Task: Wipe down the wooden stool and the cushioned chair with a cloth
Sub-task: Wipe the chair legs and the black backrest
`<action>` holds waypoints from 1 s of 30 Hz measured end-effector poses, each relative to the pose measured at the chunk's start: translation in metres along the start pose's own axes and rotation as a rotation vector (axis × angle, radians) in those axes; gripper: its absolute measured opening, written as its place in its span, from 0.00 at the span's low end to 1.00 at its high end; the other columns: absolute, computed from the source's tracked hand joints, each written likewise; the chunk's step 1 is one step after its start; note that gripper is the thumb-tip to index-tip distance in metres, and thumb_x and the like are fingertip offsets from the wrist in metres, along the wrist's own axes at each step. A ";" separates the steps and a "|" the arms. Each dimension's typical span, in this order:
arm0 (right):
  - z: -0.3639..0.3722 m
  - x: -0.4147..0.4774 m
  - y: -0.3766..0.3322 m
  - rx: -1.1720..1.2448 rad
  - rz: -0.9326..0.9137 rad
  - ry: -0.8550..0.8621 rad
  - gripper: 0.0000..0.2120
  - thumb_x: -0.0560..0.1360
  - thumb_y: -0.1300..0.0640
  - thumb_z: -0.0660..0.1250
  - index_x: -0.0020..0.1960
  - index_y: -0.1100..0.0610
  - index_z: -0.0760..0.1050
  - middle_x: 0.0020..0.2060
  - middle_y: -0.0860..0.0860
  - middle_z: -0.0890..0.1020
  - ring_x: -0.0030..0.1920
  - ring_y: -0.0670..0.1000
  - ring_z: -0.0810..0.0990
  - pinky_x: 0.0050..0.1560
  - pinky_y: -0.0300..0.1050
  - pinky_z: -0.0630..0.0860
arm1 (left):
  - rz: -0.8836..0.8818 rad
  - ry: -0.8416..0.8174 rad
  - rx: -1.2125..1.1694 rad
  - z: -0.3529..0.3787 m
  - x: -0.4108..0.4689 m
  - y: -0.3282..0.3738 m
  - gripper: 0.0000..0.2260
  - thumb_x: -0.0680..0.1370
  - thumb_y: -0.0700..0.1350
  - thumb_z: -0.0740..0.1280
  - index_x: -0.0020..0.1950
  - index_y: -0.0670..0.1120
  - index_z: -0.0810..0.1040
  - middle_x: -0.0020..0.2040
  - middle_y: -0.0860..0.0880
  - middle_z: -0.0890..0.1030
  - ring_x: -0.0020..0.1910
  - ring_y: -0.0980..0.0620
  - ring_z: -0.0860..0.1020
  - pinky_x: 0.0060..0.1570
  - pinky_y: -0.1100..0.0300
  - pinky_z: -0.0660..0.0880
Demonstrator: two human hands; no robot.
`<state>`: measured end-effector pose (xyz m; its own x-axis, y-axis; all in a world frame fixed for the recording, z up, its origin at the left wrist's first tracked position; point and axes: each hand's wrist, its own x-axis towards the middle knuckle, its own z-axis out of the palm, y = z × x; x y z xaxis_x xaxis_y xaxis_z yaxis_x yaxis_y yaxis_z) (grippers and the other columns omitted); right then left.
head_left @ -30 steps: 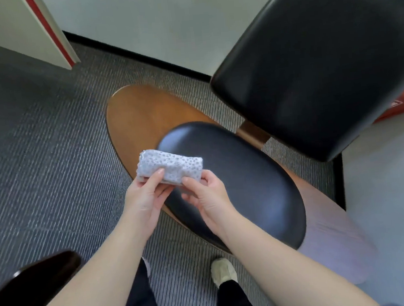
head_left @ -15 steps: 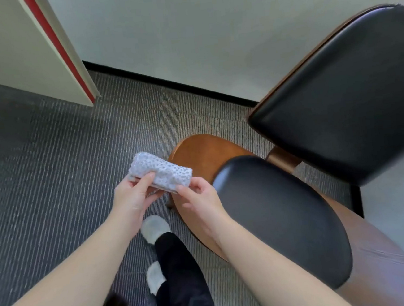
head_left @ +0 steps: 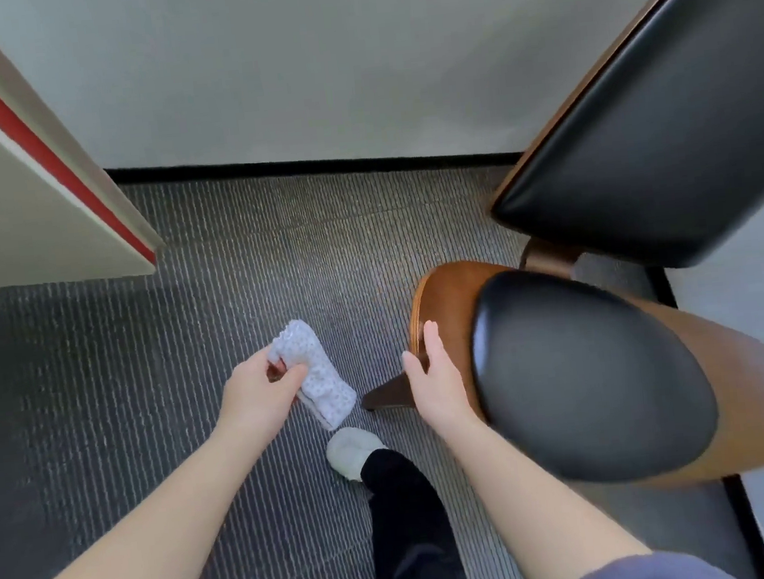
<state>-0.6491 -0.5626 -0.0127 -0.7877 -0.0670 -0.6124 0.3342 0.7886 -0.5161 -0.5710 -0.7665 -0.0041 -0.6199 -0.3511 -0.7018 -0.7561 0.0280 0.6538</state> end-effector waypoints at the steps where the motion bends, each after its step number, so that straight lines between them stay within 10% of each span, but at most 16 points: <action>1: 0.008 -0.001 0.003 -0.013 -0.017 0.062 0.28 0.83 0.54 0.55 0.79 0.54 0.47 0.78 0.47 0.51 0.78 0.49 0.49 0.74 0.38 0.45 | 0.037 -0.029 0.048 -0.005 0.009 -0.006 0.04 0.78 0.43 0.67 0.48 0.44 0.80 0.44 0.46 0.82 0.41 0.48 0.79 0.43 0.52 0.75; 5: 0.034 0.004 0.018 -0.046 -0.114 0.248 0.26 0.84 0.53 0.52 0.79 0.54 0.47 0.78 0.45 0.52 0.78 0.47 0.48 0.78 0.49 0.47 | 0.141 -0.128 0.149 -0.003 0.040 -0.027 0.09 0.77 0.42 0.67 0.38 0.42 0.75 0.34 0.50 0.75 0.31 0.53 0.70 0.32 0.58 0.65; 17: 0.033 0.024 0.061 -0.173 -0.431 0.357 0.30 0.81 0.45 0.51 0.79 0.57 0.53 0.77 0.48 0.58 0.77 0.42 0.55 0.75 0.34 0.51 | 0.352 -0.288 0.141 0.118 0.107 -0.097 0.08 0.78 0.43 0.64 0.40 0.41 0.74 0.35 0.48 0.76 0.33 0.54 0.71 0.30 0.61 0.65; 24: 0.035 0.020 0.085 -0.093 -0.573 0.446 0.26 0.81 0.50 0.56 0.77 0.56 0.60 0.74 0.47 0.65 0.73 0.38 0.62 0.71 0.30 0.56 | 0.429 -0.397 0.055 0.194 0.148 -0.127 0.07 0.76 0.40 0.62 0.46 0.38 0.78 0.43 0.40 0.82 0.43 0.40 0.81 0.45 0.45 0.80; 30: 0.041 0.008 0.136 -0.190 -0.585 0.500 0.27 0.80 0.46 0.58 0.77 0.52 0.59 0.73 0.44 0.68 0.71 0.38 0.65 0.70 0.31 0.61 | 0.876 -0.239 0.158 0.222 0.158 -0.132 0.05 0.77 0.42 0.63 0.43 0.43 0.77 0.40 0.47 0.75 0.40 0.49 0.73 0.36 0.57 0.66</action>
<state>-0.5886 -0.4813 -0.1123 -0.9622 -0.2562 0.0920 -0.2650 0.8041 -0.5321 -0.6154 -0.6175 -0.2640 -0.9980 0.0581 -0.0259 -0.0055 0.3256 0.9455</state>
